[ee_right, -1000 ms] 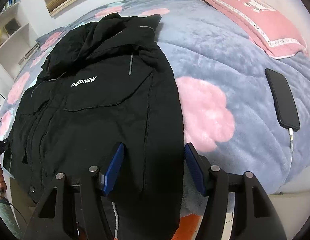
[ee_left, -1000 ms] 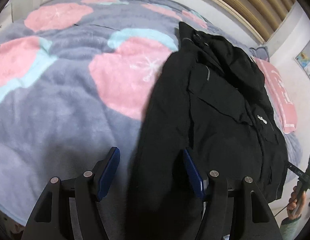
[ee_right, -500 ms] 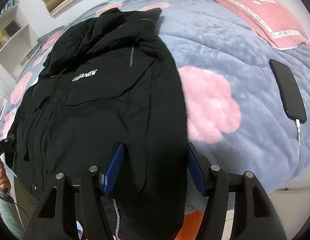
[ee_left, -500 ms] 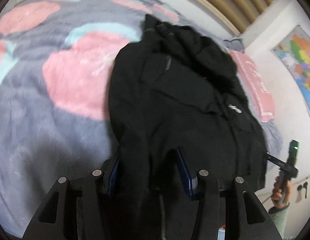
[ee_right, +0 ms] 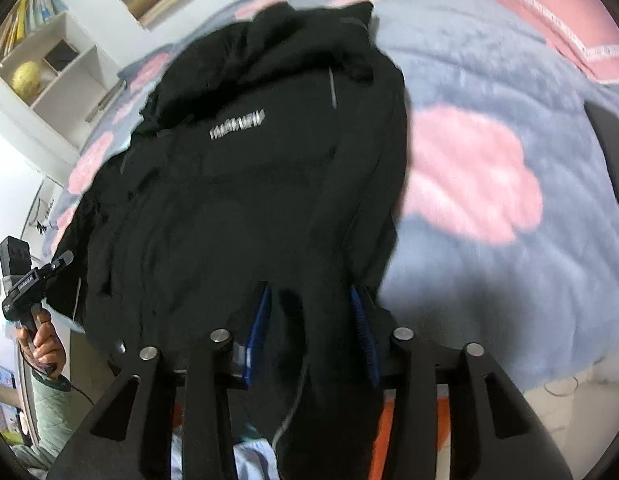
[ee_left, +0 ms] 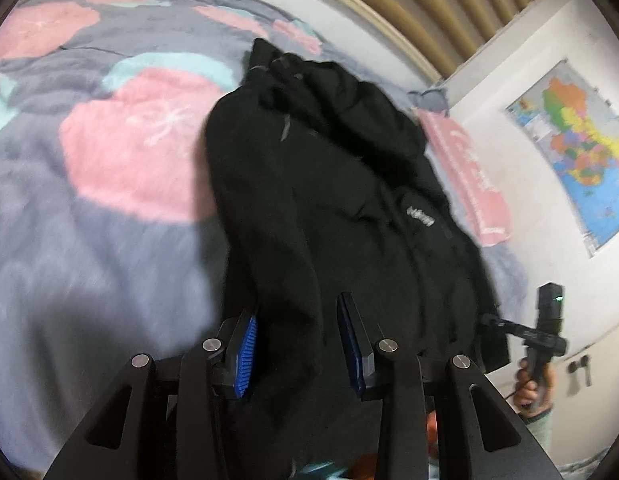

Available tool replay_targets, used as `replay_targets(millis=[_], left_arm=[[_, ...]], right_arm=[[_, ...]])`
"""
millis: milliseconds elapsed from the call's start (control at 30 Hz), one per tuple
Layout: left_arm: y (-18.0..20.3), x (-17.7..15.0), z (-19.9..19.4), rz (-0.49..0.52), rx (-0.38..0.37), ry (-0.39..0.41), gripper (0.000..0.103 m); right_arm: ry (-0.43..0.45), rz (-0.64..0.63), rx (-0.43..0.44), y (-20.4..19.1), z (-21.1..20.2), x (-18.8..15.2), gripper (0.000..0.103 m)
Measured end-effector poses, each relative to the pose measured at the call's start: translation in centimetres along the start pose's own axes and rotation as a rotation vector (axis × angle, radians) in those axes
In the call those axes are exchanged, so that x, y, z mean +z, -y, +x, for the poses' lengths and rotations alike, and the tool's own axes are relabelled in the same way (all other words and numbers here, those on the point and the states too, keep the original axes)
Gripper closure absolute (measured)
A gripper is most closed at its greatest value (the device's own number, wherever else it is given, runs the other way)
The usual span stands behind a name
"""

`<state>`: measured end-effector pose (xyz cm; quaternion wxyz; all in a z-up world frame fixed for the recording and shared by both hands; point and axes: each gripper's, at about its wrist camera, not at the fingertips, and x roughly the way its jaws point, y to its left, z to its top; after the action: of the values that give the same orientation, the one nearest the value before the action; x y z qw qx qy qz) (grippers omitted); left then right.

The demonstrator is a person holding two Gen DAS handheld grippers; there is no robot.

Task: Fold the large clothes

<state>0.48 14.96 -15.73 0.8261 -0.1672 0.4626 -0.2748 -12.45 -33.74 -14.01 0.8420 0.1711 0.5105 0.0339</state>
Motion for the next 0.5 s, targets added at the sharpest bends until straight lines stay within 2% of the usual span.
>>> replay_targets(millis=[133,200,267,300,333,500], left_arm=[[-0.1,-1.5,-0.8,0.003,0.043,-0.012,0.06],[-0.1,-1.7,-0.9,-0.003,0.056,-0.006,0.06],[0.1,-1.8,-1.1,-0.006,0.075,0.008,0.061],[0.3,-1.8,-1.3,-0.008,0.087,0.03,0.076],[0.5,-1.8,-1.6,-0.011,0.094,0.047,0.086],[0.5,-0.3,-4.9,-0.078,0.038,0.162,0.09]], right_arm=[[-0.053,-0.027,0.0,0.1,0.4,-2.5,0.055],[-0.031,-0.045,-0.027,-0.4,0.1,-3.3,0.061],[0.007,-0.057,-0.036,-1.2,-0.8,-3.4,0.077],[0.025,-0.059,-0.035,-1.4,-1.4,-3.3,0.082],[0.049,-0.061,-0.032,-1.6,-2.3,-3.2,0.084],[0.146,-0.074,-0.013,-2.2,-6.5,-0.9,0.087]])
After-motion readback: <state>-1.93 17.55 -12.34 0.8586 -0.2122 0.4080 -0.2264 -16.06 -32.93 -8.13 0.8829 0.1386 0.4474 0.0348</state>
